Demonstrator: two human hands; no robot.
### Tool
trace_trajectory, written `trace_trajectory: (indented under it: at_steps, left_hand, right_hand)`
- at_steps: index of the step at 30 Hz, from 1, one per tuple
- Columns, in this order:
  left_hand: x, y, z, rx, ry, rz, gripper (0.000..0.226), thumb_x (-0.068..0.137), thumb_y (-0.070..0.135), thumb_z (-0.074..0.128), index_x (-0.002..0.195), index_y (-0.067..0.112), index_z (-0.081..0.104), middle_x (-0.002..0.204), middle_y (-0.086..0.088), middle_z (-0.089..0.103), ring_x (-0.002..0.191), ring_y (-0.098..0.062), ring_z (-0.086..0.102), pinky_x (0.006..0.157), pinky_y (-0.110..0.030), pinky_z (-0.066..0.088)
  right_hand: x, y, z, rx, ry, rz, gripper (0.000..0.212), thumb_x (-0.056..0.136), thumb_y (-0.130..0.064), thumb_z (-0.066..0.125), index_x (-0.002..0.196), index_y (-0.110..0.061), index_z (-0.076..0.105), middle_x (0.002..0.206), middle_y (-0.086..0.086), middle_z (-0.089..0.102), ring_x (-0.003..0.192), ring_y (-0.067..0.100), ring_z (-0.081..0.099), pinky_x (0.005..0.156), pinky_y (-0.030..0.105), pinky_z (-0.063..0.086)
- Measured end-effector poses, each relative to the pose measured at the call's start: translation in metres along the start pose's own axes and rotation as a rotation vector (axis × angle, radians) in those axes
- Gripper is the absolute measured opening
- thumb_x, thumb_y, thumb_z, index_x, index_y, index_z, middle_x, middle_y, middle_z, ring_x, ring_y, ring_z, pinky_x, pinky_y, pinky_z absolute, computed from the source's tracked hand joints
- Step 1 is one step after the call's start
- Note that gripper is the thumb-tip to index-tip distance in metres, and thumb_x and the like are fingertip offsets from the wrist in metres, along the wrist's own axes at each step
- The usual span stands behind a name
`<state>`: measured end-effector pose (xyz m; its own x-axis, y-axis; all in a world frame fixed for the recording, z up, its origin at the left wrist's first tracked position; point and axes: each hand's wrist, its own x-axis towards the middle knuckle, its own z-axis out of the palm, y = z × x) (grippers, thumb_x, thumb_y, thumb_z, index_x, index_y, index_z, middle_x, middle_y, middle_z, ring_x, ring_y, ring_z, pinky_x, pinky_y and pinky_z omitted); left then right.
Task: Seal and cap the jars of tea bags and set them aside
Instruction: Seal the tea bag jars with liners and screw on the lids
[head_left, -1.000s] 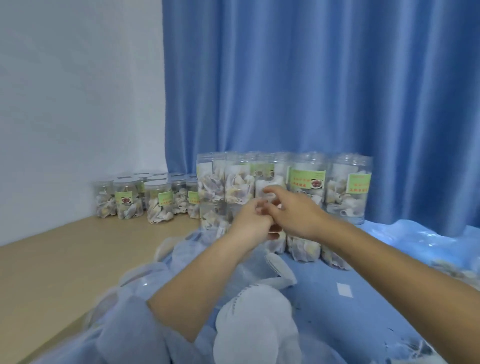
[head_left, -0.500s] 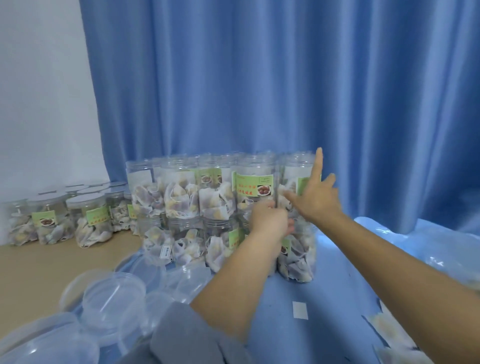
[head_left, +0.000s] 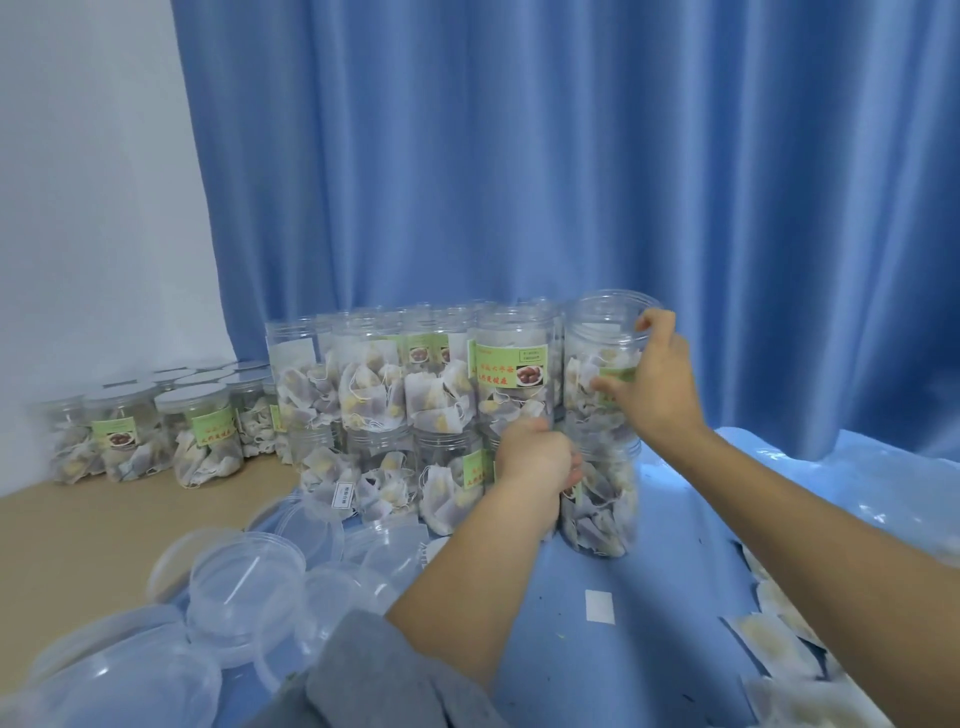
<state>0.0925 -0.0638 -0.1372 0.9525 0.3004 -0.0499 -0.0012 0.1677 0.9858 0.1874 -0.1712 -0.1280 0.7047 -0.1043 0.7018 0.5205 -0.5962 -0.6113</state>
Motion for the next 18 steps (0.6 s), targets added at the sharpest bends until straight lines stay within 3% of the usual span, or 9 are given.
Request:
trace_trajectory:
  at_steps: [2,4,5,7,10,12,15,18]
  left_hand:
    - [-0.008,-0.002,0.001,0.073,0.018,0.067,0.04,0.084,-0.017,0.041,0.111,0.013,0.045,0.079,-0.005,0.046,0.066,-0.022,0.048,0.052,-0.028,0.04]
    - [-0.017,-0.003,0.002,0.131,0.035,0.095,0.042,0.083,-0.014,0.045,0.113,0.016,0.05,0.096,-0.003,0.052,0.079,-0.024,0.055,0.07,-0.037,0.055]
    - [-0.023,-0.003,0.001,0.16,0.047,0.108,0.042,0.083,-0.012,0.047,0.111,0.018,0.052,0.1,-0.001,0.053,0.082,-0.021,0.056,0.081,-0.04,0.055]
    - [-0.035,-0.006,-0.001,0.229,0.073,0.165,0.052,0.084,-0.01,0.047,0.124,0.023,0.05,0.109,0.002,0.058,0.088,-0.017,0.057,0.086,-0.037,0.053]
    - [-0.054,-0.026,-0.004,0.411,0.074,0.309,0.079,0.083,-0.003,0.049,0.147,0.035,0.021,0.142,0.004,0.044,0.12,-0.023,0.052,0.094,-0.038,0.048]
    - [-0.07,-0.051,-0.001,0.428,0.051,0.368,0.081,0.083,-0.001,0.048,0.149,0.035,0.015,0.149,0.001,0.037,0.131,-0.024,0.043,0.104,-0.045,0.041]
    - [-0.096,-0.087,-0.002,0.338,0.086,0.408,0.081,0.083,-0.005,0.051,0.149,0.027,0.017,0.153,-0.001,0.028,0.14,-0.021,0.03,0.11,-0.043,0.033]
    - [-0.108,-0.11,-0.009,0.351,0.13,0.391,0.093,0.08,-0.008,0.052,0.151,0.029,0.005,0.157,0.004,0.018,0.142,-0.019,0.026,0.111,-0.041,0.033]
  right_hand:
    - [-0.011,-0.002,-0.007,0.013,0.039,-0.073,0.061,0.073,-0.012,0.08,0.116,-0.015,0.037,0.117,0.012,0.043,0.089,0.013,0.035,0.066,0.016,0.024]
    - [-0.022,-0.007,-0.018,0.01,0.046,-0.132,0.061,0.073,-0.013,0.08,0.117,-0.013,0.038,0.12,0.009,0.043,0.095,0.01,0.033,0.073,0.013,0.024]
    - [-0.028,-0.011,-0.024,0.01,0.042,-0.154,0.061,0.072,-0.015,0.081,0.117,-0.013,0.039,0.119,0.007,0.043,0.099,0.012,0.035,0.075,0.013,0.024]
    - [-0.044,-0.02,-0.038,0.042,0.025,-0.166,0.063,0.07,-0.018,0.083,0.114,-0.016,0.038,0.115,0.002,0.043,0.105,0.016,0.04,0.076,0.014,0.026]
    - [-0.081,-0.025,-0.055,0.168,0.008,-0.091,0.07,0.064,-0.023,0.086,0.104,-0.033,0.03,0.111,-0.002,0.049,0.098,0.018,0.049,0.076,0.025,0.037]
    - [-0.113,-0.02,-0.063,0.272,0.017,-0.031,0.072,0.062,-0.023,0.087,0.101,-0.038,0.028,0.106,-0.006,0.053,0.096,0.019,0.056,0.079,0.03,0.046]
    - [-0.155,-0.007,-0.067,0.333,-0.056,0.018,0.073,0.059,-0.022,0.088,0.094,-0.05,0.031,0.099,-0.017,0.054,0.093,0.014,0.061,0.075,0.024,0.049]
    - [-0.18,0.007,-0.063,0.302,-0.157,0.021,0.078,0.055,-0.025,0.09,0.093,-0.058,0.03,0.108,-0.011,0.055,0.098,0.013,0.059,0.078,0.025,0.047]
